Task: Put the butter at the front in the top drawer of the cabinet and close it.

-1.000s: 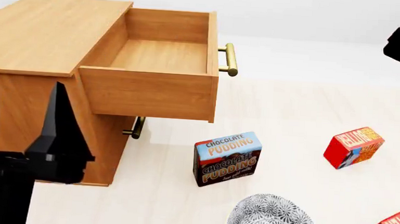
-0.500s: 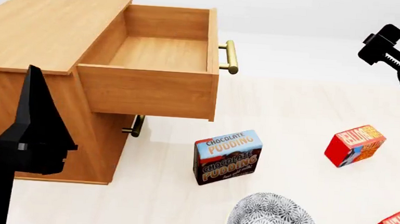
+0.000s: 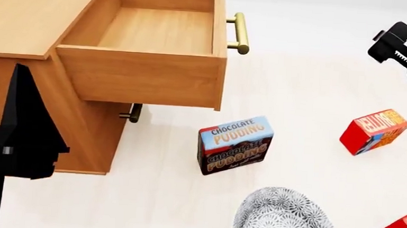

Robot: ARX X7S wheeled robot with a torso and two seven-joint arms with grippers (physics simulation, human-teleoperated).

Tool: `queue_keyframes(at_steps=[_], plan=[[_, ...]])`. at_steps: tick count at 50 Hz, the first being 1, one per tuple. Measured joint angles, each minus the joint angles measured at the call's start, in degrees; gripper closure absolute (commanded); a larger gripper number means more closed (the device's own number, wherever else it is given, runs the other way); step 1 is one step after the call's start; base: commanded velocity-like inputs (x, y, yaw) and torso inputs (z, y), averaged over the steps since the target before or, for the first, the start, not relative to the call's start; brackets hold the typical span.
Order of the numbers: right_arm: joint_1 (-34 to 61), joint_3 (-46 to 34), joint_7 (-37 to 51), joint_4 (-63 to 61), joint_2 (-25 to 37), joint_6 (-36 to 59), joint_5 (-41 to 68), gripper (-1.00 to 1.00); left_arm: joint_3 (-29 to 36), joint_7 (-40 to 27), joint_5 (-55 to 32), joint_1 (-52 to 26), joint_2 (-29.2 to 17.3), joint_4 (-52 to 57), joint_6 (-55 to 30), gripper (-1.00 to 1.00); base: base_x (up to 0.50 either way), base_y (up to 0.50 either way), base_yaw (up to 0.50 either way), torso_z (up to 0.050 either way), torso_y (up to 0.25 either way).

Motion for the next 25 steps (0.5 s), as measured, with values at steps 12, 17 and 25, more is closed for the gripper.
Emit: queue_keyframes(at_steps=[12,17,25], plan=[[0.4,0.4,1.4,-1.1,0.7,0.4,0.6,-1.0,-0.3,-0.2,0.5,0.5,-0.6,0.7,0.2,-1.0,0.0,0.0,0.0,0.0,-0.147],[0.5,0.5,1.9,-1.6,0.9,0.5,0.7,-1.0,-0.4,-0.4,0.9,0.9,-0.8,0.8,0.4,-1.0,0.0,0.0,0.0,0.0,-0.143],[0.7,0.6,2.5,-1.8,1.3,0.4,0.5,-1.0,-0.6,-0.7,1.6,1.6,-1.1,0.8,1.2,-1.0,0.0,0.0,0.0,0.0,-0.007]])
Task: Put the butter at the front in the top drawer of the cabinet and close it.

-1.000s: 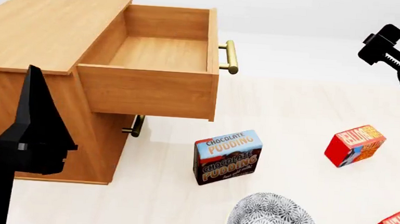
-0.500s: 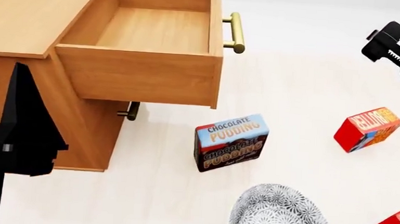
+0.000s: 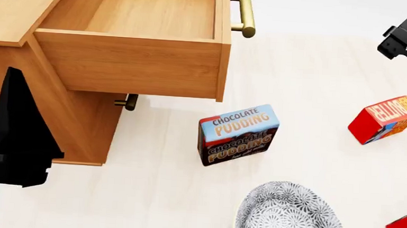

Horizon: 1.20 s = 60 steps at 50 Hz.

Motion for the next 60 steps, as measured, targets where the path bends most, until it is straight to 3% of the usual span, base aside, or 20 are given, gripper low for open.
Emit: queue_keyframes(at_steps=[30,60], plan=[[0.1,0.8,2.7,0.3,2.0,-1.3,-1.2,-1.0,-0.7,-0.3,1.2,1.5,0.3,-0.6,0.8,-1.0,0.0,0.0,0.0,0.0,0.0],[0.7,-0.5,0.3,9.4,-0.9,-3.9,-4.5,-1.0,-1.4,-0.3,1.2,2.9,-0.1,-1.2,1.6,-1.0,0.0,0.0,0.0,0.0,0.0]])
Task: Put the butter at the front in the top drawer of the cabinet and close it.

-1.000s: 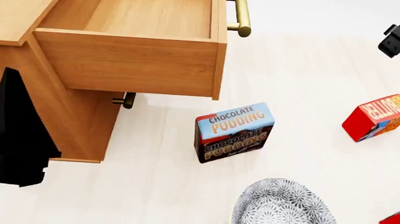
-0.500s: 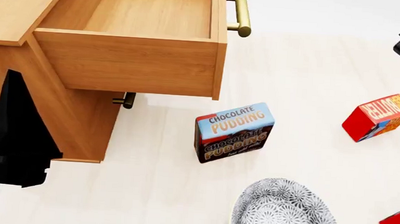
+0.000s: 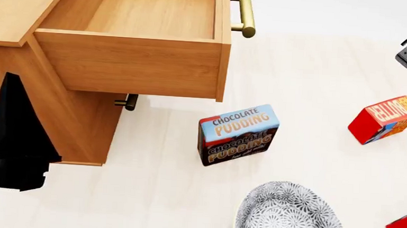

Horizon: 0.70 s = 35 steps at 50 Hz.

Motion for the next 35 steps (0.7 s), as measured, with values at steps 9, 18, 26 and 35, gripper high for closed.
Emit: queue_keyframes(at_steps=[9,18,26,35], plan=[[0.5,-0.9,-2.0,4.2,-1.4,-1.2,-1.8,-1.0,-0.2,0.1,-0.1,0.3,0.0,-0.1,-0.1,-1.0,0.0,0.0,0.0,0.0,0.0],[0.6,-1.6,-4.1,8.1,-2.7,-2.6,-3.3,-1.0,-0.4,0.1,0.0,0.7,-0.1,-0.1,-0.4,-1.0,0.0,0.0,0.0,0.0,0.0],[0.6,-1.9,-5.8,11.0,-3.8,-3.6,-4.1,-1.0,-0.5,0.0,0.0,0.9,-0.1,0.0,-0.7,-1.0,0.0,0.0,0.0,0.0,0.0],[0.5,-1.9,-7.5,14.0,-4.9,-4.7,-4.6,-1.0,-0.7,0.3,-0.1,1.2,-0.1,0.3,-0.8,-1.0,0.0,0.0,0.0,0.0,0.0]])
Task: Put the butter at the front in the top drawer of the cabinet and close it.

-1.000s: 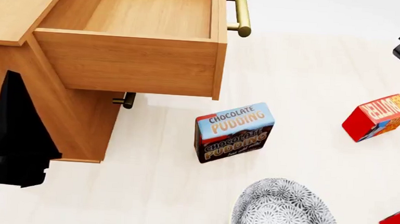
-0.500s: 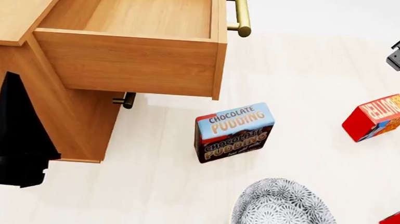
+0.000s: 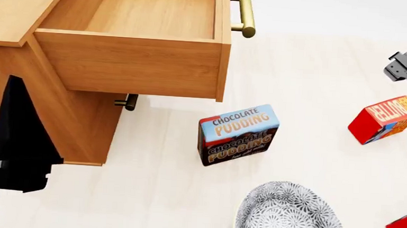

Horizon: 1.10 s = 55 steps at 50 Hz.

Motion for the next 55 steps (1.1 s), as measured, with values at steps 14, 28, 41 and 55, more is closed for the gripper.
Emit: queue_keyframes(at_steps=[14,28,41,55], plan=[[0.4,-0.7,-2.5,4.3,-1.6,-1.4,-1.4,-1.0,-0.3,0.4,-0.4,0.2,0.0,0.3,-0.2,-1.0,0.0,0.0,0.0,0.0,0.0],[1.2,-1.8,-5.0,9.1,-3.6,-2.7,-3.2,-1.0,-0.7,0.3,-0.5,0.7,-0.2,0.5,-0.2,-1.0,0.0,0.0,0.0,0.0,0.0],[2.7,-3.1,-8.2,15.4,-6.2,-3.6,-5.0,-1.0,-1.1,0.4,-0.5,1.1,-0.2,0.5,-0.1,-1.0,0.0,0.0,0.0,0.0,0.0],[4.8,-4.3,-12.2,23.3,-9.4,-4.8,-7.2,-1.0,-1.5,1.0,-1.0,1.1,0.1,0.2,-0.3,-1.0,0.0,0.0,0.0,0.0,0.0]])
